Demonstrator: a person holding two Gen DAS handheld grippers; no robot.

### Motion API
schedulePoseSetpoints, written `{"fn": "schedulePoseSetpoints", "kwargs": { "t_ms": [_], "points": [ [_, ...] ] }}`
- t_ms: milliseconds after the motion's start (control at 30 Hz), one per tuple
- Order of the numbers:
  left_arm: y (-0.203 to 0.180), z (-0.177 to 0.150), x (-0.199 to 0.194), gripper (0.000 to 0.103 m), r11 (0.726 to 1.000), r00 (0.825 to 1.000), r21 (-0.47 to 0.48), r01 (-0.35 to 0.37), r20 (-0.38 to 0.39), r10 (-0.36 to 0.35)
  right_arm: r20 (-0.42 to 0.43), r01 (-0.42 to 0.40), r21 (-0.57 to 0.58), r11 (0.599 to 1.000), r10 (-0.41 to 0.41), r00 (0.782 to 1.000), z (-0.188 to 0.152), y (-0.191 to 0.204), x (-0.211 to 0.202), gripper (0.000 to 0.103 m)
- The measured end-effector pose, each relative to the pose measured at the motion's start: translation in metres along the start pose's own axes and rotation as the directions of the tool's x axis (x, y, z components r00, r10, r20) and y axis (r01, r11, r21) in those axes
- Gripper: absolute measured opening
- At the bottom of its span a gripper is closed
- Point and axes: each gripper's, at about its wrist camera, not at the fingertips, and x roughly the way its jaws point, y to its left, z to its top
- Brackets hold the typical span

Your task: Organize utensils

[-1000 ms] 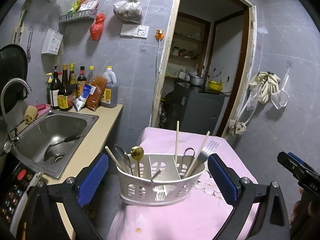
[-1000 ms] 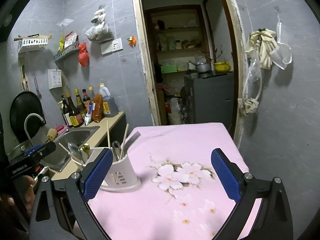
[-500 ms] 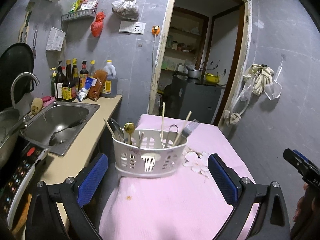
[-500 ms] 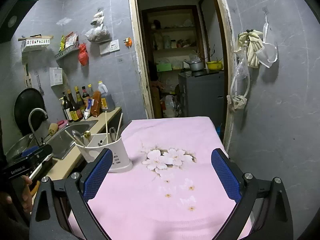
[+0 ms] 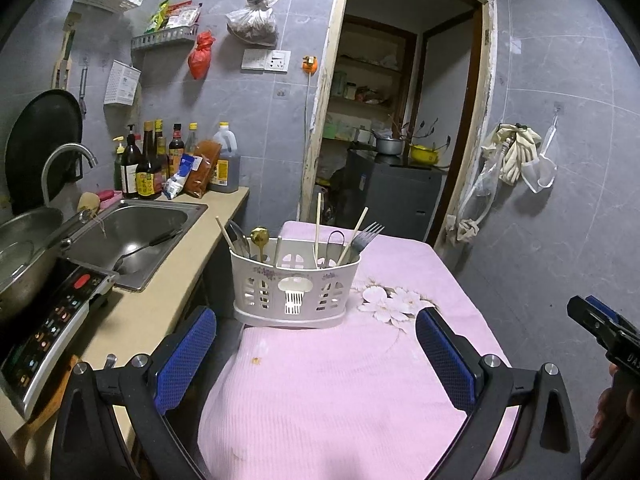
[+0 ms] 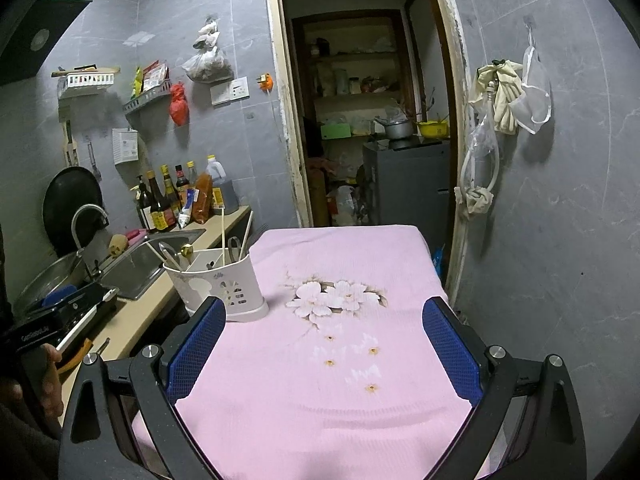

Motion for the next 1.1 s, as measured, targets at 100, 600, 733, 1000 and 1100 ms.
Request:
{"fn": "schedulePoseSetpoints", "kwargs": {
  "t_ms": [100, 600, 733, 1000, 1100],
  "points": [
    [-0.0012, -0.0013, -0.0026, 0.101, 1.000, 1.000, -0.001, -0.005, 0.001, 0.005, 0.003, 0.001, 0.001, 1.000, -0.001, 1.000, -0.0006, -0.0011, -0.0018, 0.097],
    [0.0002, -0.0025, -0.0033, 0.101, 1.000, 1.000, 0.001, -0.001, 0.003, 0.001, 0.006, -0.004, -0.001, 1.000, 0.004, 1.000, 0.0000, -0.0015, -0.0046, 0.097],
    [-0.0001, -0.0026, -0.0027, 0.101, 1.000, 1.000, 0.000, -0.002, 0.003, 0.002, 0.006, -0.002, 0.000, 1.000, 0.002, 1.000, -0.0001, -0.0015, -0.0051, 0.097],
    [-0.0031, -0.0034, -0.0050, 0.101, 1.000, 1.000, 0.002, -0.002, 0.002, 0.002, 0.003, 0.001, 0.004, 1.000, -0.001, 1.000, 0.0011, -0.0047, -0.0029, 0.097],
    [-0.0040, -0.0038, -0.0059, 0.101, 1.000, 1.000, 0.002, -0.003, 0.002, 0.003, 0.002, 0.001, 0.004, 1.000, -0.001, 1.000, 0.0010, -0.0050, -0.0023, 0.097]
  ]
}}
